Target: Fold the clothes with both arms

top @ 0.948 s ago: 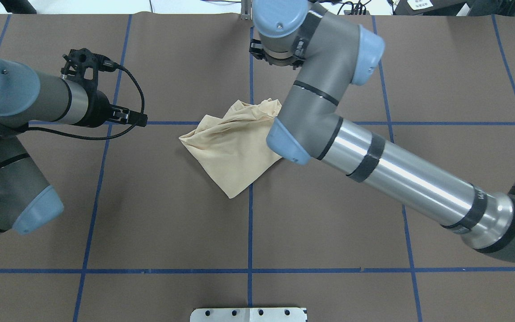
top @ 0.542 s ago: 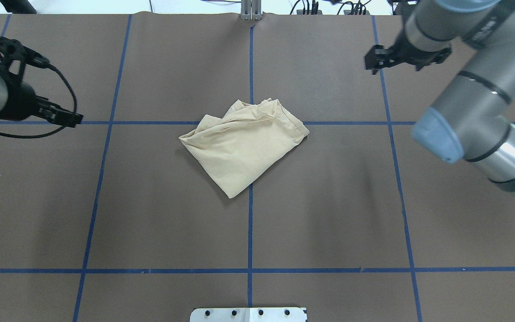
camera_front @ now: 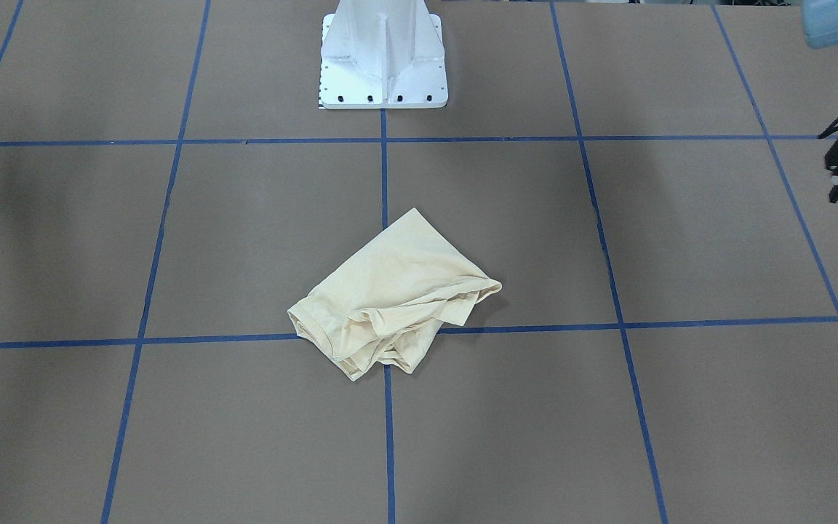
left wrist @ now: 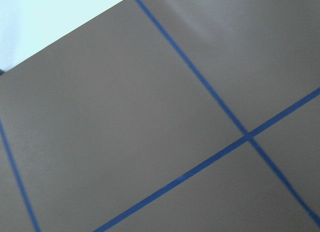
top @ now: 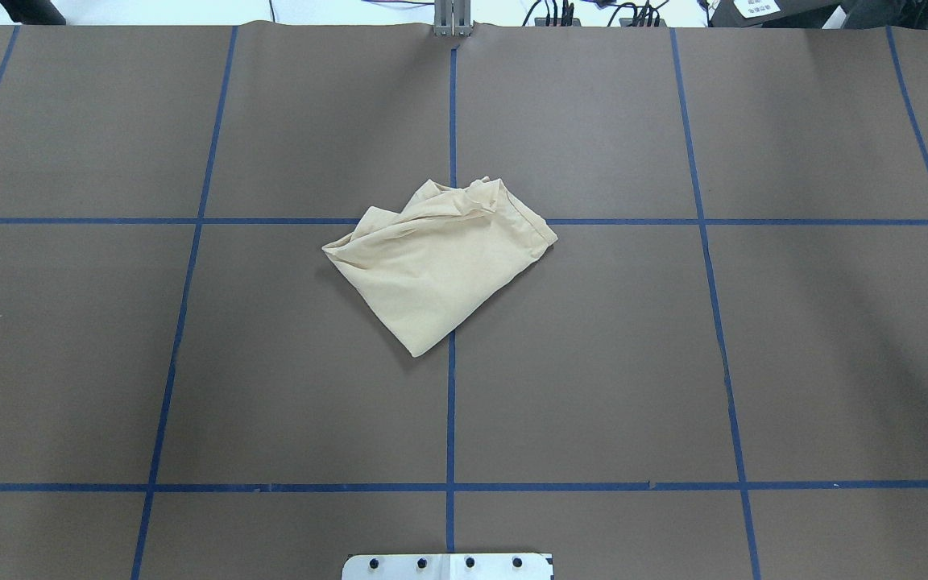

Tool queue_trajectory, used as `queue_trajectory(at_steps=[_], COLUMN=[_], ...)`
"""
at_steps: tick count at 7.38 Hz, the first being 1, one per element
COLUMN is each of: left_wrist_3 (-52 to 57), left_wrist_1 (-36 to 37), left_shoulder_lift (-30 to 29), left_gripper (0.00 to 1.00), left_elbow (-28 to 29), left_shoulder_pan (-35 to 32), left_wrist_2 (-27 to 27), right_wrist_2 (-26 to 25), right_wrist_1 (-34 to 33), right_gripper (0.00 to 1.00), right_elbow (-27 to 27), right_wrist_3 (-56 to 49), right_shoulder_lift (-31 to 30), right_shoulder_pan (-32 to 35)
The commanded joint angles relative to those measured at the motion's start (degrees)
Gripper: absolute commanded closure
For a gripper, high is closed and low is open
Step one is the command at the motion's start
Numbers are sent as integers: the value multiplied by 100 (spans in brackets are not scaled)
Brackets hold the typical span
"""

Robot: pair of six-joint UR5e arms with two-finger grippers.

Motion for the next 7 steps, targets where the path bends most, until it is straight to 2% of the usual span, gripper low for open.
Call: queue_trajectory(at_steps=[1, 3, 4, 5, 6, 7], left_wrist_3=[196, 267, 293, 519, 617, 801], left_wrist_1=[77, 85, 77, 260, 836, 894], left_shoulder_lift=[345, 302, 354, 372, 355, 563], left_gripper=[0, 0, 0, 0, 0, 0], left_elbow=[570, 610, 931, 908, 960, 961], left_shoulder_pan=[-755, -1281, -1275, -1284, -1258, -1275], left_wrist_2=[-456, -599, -661, -844, -959, -969], right_wrist_2=[166, 200, 226, 235, 235, 235], right_wrist_1=[4, 21, 21, 21, 30, 30], right_gripper=[0, 0, 0, 0, 0, 0], right_elbow=[-246, -571, -564, -537, -528, -502], right_wrist_3=[-368, -333, -307, -289, -219, -88], right_shoulder_lift=[-744, -911, -869, -825, -798, -772], right_shoulder_pan=[625, 713, 705, 661, 591, 460])
